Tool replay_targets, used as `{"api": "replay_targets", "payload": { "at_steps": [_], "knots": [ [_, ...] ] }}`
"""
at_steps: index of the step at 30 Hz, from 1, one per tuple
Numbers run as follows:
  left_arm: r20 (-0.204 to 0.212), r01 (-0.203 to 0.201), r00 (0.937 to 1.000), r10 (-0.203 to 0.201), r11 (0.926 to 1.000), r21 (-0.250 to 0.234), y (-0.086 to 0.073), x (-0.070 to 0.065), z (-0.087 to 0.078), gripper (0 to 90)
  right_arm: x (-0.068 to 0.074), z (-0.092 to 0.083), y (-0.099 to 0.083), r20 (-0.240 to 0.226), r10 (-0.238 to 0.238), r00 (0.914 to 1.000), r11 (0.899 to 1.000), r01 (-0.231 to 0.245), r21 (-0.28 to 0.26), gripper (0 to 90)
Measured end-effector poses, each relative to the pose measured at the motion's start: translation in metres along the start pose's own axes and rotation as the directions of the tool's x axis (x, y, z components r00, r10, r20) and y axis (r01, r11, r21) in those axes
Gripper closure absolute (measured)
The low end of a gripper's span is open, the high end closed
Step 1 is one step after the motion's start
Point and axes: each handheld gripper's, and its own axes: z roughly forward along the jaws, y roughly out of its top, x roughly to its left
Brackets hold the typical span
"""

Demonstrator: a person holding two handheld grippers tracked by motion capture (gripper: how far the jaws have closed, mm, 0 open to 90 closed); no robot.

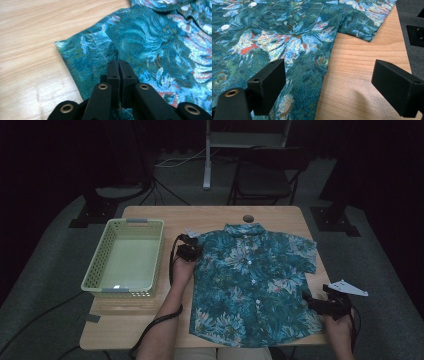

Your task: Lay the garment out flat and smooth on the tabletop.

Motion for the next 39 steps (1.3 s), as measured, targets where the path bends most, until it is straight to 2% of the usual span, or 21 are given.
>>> {"api": "replay_targets", "payload": {
  "at_steps": [4,6,8,9,10,11,12,13,14,15,18,21,24,26,28,29,30,31,33,37,39],
  "knots": [
    [-0.005,0.038,0.9993,-0.038,0.999,-0.023,0.001,0.006,-0.009,88.6,0.0,0.0,0.0,0.0,0.001,1.0,1.0,-0.002,0.001,11.5],
    [-0.031,0.058,0.9978,-0.059,0.9977,-0.034,0.0,0.011,-0.015,88.5,0.0,0.0,0.0,0.0,0.002,1.0,1.0,-0.002,0.001,11.4],
    [-0.035,0.068,0.9969,-0.07,0.9969,-0.038,-0.001,0.013,-0.018,87.6,0.0,0.0,0.0,-0.001,0.003,1.0,1.0,-0.003,0.001,11.5],
    [-0.053,0.082,0.9951,-0.084,0.996,-0.035,-0.002,0.016,-0.021,87.5,0.0,0.0,0.0,0.0,0.003,1.0,1.0,-0.003,0.003,11.5],
    [-0.083,0.109,0.9903,-0.111,0.9935,-0.034,-0.005,0.02,-0.025,85.0,0.0,0.0,0.0,0.0,0.003,1.0,1.0,-0.003,0.004,11.5],
    [-0.083,0.109,0.9903,-0.111,0.9935,-0.034,-0.005,0.02,-0.025,83.1,0.0,0.0,0.0,0.0,0.003,1.0,1.0,-0.003,0.004,11.5],
    [-0.129,0.122,0.9838,-0.124,0.9922,-0.026,-0.008,0.022,-0.027,83.1,0.0,0.0,0.0,0.0,0.002,1.0,1.0,-0.002,0.005,11.8],
    [-0.156,0.128,0.9792,-0.129,0.9916,-0.015,-0.01,0.022,-0.028,78.4,0.0,0.0,0.0,0.006,0.003,1.0,1.0,-0.003,0.004,13.3],
    [-0.194,0.126,0.973,-0.125,0.992,-0.007,-0.012,0.022,-0.028,78.3,0.0,0.0,0.0,0.006,0.003,1.0,1.0,-0.003,0.004,13.3],
    [-0.243,0.107,0.9645,-0.104,0.9942,-0.001,-0.015,0.021,-0.028,75.6,0.0,0.0,0.0,0.006,0.004,1.0,1.0,-0.004,0.005,13.3],
    [-0.231,0.131,0.9648,-0.126,0.9914,0.003,-0.021,0.024,-0.028,70.3,0.0,0.0,0.0,0.006,0.003,1.0,1.0,-0.003,-0.001,13.3],
    [-0.234,0.158,0.9596,-0.157,0.9873,-0.012,-0.028,0.027,-0.031,70.2,0.0,0.0,0.0,0.007,0.005,1.0,1.0,-0.005,0.001,13.3],
    [-0.205,0.19,0.96,-0.191,0.9815,-0.022,-0.033,0.029,-0.035,66.8,0.0,0.0,0.0,0.008,0.004,1.0,1.0,-0.004,0.003,13.3],
    [-0.179,0.201,0.9625,-0.204,0.979,-0.032,-0.034,0.028,-0.038,58.3,0.0,0.0,0.0,0.008,0.004,1.0,1.0,-0.004,0.002,13.1],
    [-0.101,0.217,0.9707,-0.218,0.9759,-0.026,-0.035,0.029,-0.041,44.1,0.0,0.0,0.0,0.001,0.001,1.0,1.0,-0.001,-0.001,12.5],
    [-0.071,0.212,0.9747,-0.212,0.9773,-0.012,-0.034,0.028,-0.04,37.6,0.0,0.0,0.0,0.004,-0.001,1.0,1.0,0.001,-0.004,12.3],
    [-0.046,0.189,0.9809,-0.189,0.9819,0.008,-0.034,0.026,-0.039,29.4,0.0,0.0,0.0,0.005,-0.002,1.0,1.0,0.002,-0.003,12.0],
    [-0.045,0.17,0.9846,-0.169,0.9853,0.018,-0.033,0.024,-0.039,25.2,0.001,0.0,0.0,0.015,-0.004,0.9999,1.0,0.004,-0.006,12.0],
    [-0.039,0.161,0.9863,-0.16,0.9868,0.017,-0.033,0.022,-0.04,21.5,0.001,0.0,0.0,0.018,-0.009,0.9998,1.0,0.009,-0.008,12.0],
    [-0.017,0.161,0.9868,-0.161,0.987,-0.004,-0.033,0.023,-0.047,21.5,0.002,0.0,0.0,0.023,-0.015,0.9996,1.0,0.016,-0.009,12.0],
    [0.012,0.179,0.9839,-0.179,0.9839,0.003,-0.031,0.021,-0.051,21.5,0.002,0.0,0.0,0.027,-0.016,0.9995,1.0,0.016,-0.016,12.0]
  ]
}}
